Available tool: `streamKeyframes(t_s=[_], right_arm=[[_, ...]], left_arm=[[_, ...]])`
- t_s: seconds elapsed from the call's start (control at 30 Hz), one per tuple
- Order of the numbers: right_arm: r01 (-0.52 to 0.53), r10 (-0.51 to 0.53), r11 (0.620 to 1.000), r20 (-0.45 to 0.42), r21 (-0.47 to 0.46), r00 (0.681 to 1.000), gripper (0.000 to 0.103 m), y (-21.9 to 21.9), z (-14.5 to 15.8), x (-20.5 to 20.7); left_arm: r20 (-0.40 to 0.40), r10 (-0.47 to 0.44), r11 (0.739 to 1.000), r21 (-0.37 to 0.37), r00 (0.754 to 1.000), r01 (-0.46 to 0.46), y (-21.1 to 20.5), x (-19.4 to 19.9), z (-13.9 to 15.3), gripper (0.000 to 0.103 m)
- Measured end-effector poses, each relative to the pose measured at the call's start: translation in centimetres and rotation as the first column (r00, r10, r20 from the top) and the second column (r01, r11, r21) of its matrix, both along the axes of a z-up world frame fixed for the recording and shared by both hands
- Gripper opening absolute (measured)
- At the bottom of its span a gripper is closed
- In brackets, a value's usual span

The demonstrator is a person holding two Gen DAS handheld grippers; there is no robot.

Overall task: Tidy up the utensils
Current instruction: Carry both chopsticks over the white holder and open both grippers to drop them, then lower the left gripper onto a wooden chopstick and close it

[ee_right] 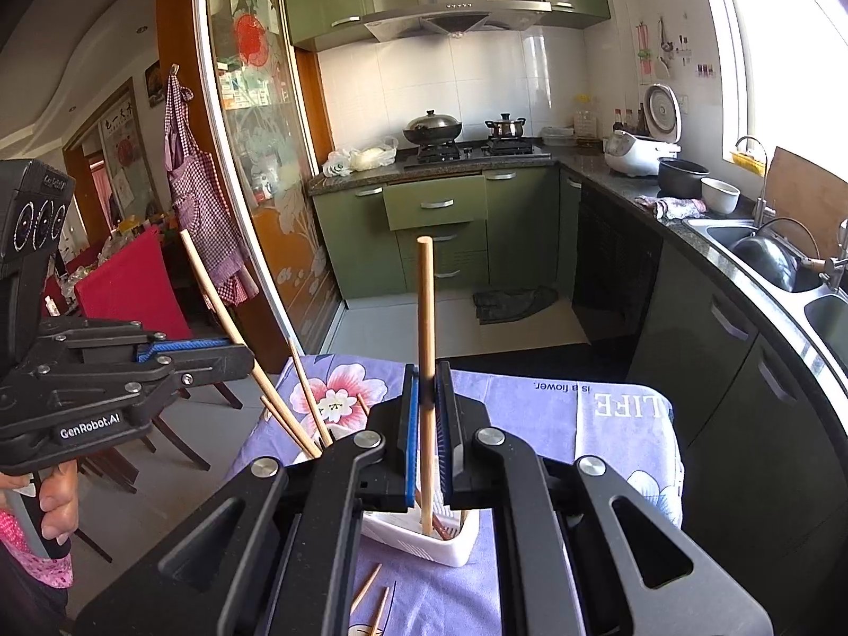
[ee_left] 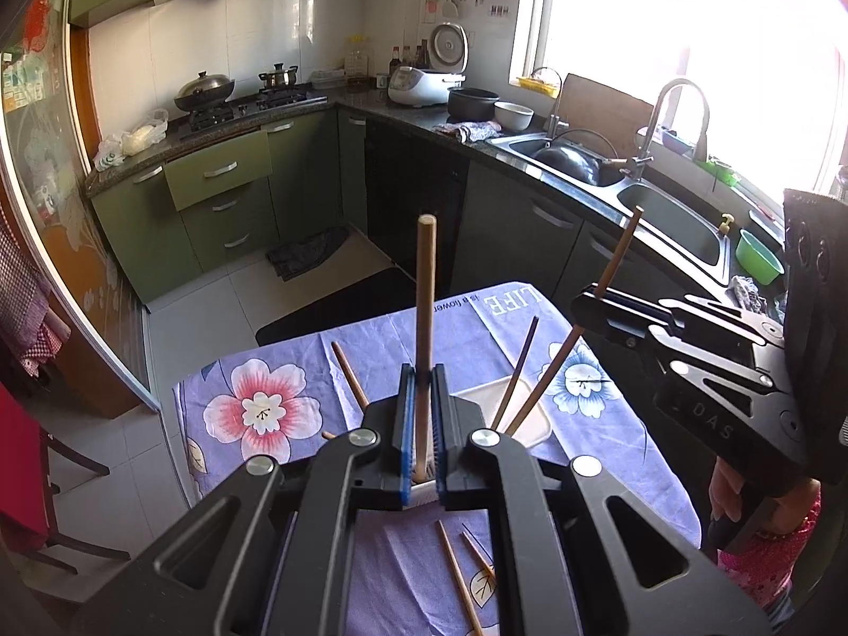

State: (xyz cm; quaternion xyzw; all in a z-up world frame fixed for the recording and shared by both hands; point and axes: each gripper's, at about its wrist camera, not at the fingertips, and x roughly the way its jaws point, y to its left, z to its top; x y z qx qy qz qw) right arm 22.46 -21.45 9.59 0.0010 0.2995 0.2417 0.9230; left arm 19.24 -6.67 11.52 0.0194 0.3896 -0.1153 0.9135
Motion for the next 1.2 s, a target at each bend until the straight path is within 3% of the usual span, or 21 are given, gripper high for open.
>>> streamKeyframes(t_s=[0.2, 0.4, 0.47, 0.53, 0.63, 0.67, 0.73, 0.87, 1.03, 1.1, 1.2], right_arm=[[-0.004, 0.003, 1.0, -0.03, -0.021, 1.0, 0.009, 0.4, -2.6, 0.1], [-0.012, 0.012, 1.0, 0.009, -0.001, 1.0, 0.013, -0.4, -2.1, -2.6], [-0.018, 0.017, 1.0, 0.027, 0.01, 0.999, 0.022, -1.0, -2.0, -4.2], [-0.02, 0.019, 1.0, 0.037, 0.015, 0.999, 0.023, -1.7, -2.4, -6.1], [-0.016, 0.016, 1.0, 0.025, 0.025, 1.0, 0.023, -3.1, -4.0, -8.5], [-0.01, 0.01, 1.0, 0.012, 0.023, 1.0, 0.024, -3.6, -4.9, -9.1], [0.01, -0.01, 1.0, -0.016, 0.014, 1.0, 0.029, -4.4, -6.9, -10.4], [0.057, -0.056, 0.998, -0.084, 0.011, 0.995, 0.03, -6.4, -11.2, -11.4], [0.116, -0.11, 0.993, -0.159, 0.033, 0.981, 0.03, -9.1, -14.6, -11.4], [0.134, -0.124, 0.99, -0.174, 0.047, 0.977, 0.03, -10.1, -15.3, -11.6], [0.161, -0.147, 0.985, -0.187, 0.063, 0.971, 0.036, -11.3, -16.0, -11.9]], left_arm=[[-0.058, 0.006, 1.0, 0.012, 0.998, -0.006, 0.1, 0.3, -3.2, 0.006], [-0.048, 0.007, 1.0, -0.003, 0.999, -0.008, 0.6, -0.6, -2.9, 0.007], [-0.031, -0.001, 1.0, -0.014, 1.0, 0.0, 0.6, -1.7, -2.5, 0.016], [-0.014, -0.012, 1.0, -0.028, 1.0, 0.012, 0.6, -2.9, -2.1, 0.028], [-0.01, -0.022, 0.999, -0.04, 1.0, 0.022, 0.7, -4.6, -2.4, 0.034], [-0.02, -0.024, 0.999, -0.04, 1.0, 0.023, 0.7, -5.2, -3.0, 0.045], [-0.064, -0.019, 1.0, -0.024, 0.998, 0.018, 0.5, -6.4, -5.3, 0.057], [-0.227, -0.033, 0.999, 0.011, 0.973, 0.037, -0.7, -7.4, -13.0, 0.057], [-0.411, -0.005, 1.0, 0.019, 0.911, 0.014, -1.5, -7.0, -21.9, 0.057], [-0.432, 0.013, 1.0, 0.03, 0.902, 0.0, -1.7, -6.8, -23.6, 0.056], [-0.408, 0.047, 0.998, 0.059, 0.912, -0.025, -1.8, -6.6, -24.4, 0.053]])
